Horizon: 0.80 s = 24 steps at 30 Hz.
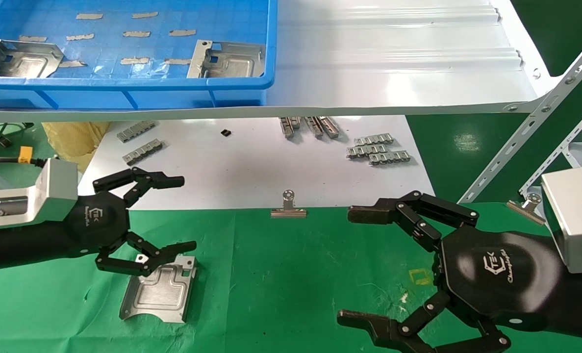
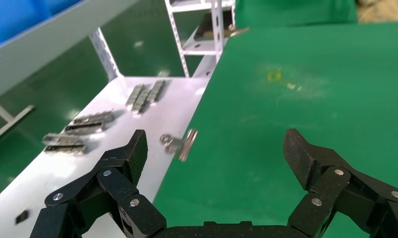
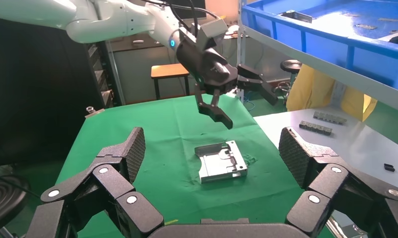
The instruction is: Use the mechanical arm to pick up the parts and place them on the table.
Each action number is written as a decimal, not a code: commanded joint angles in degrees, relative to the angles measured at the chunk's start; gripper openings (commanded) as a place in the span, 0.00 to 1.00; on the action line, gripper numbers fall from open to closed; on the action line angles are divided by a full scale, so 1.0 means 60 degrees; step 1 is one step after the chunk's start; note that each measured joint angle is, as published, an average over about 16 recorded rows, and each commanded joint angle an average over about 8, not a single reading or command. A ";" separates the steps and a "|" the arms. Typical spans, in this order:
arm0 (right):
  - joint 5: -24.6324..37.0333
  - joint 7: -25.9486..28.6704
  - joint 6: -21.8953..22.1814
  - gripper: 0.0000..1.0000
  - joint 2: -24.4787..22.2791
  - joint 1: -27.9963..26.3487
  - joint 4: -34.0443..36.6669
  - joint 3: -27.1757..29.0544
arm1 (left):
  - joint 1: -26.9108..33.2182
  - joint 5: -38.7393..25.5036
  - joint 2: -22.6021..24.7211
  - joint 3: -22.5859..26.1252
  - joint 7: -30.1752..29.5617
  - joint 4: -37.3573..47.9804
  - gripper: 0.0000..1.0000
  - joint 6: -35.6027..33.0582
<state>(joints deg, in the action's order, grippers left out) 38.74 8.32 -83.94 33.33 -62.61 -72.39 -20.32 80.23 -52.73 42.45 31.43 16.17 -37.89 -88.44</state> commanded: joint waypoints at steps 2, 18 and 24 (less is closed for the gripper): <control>0.0000 0.0000 0.0000 1.00 0.0000 0.0000 0.0000 0.0000 | -0.0312 0.0182 -0.0124 -0.0257 -0.0450 -0.0596 1.00 0.0046; -0.0001 -0.0001 0.0001 1.00 -0.0001 -0.0001 0.0000 -0.0002 | -0.1957 0.1140 -0.0779 -0.1616 -0.2823 -0.3743 1.00 0.0288; -0.0002 -0.0001 0.0001 1.00 -0.0001 -0.0001 0.0000 -0.0002 | -0.2478 0.1443 -0.0986 -0.2046 -0.3575 -0.4740 1.00 0.0365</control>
<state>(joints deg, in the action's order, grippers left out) 38.74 8.31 -83.93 33.33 -62.62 -72.39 -20.33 66.92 -44.98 37.15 20.44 -3.02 -63.33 -86.48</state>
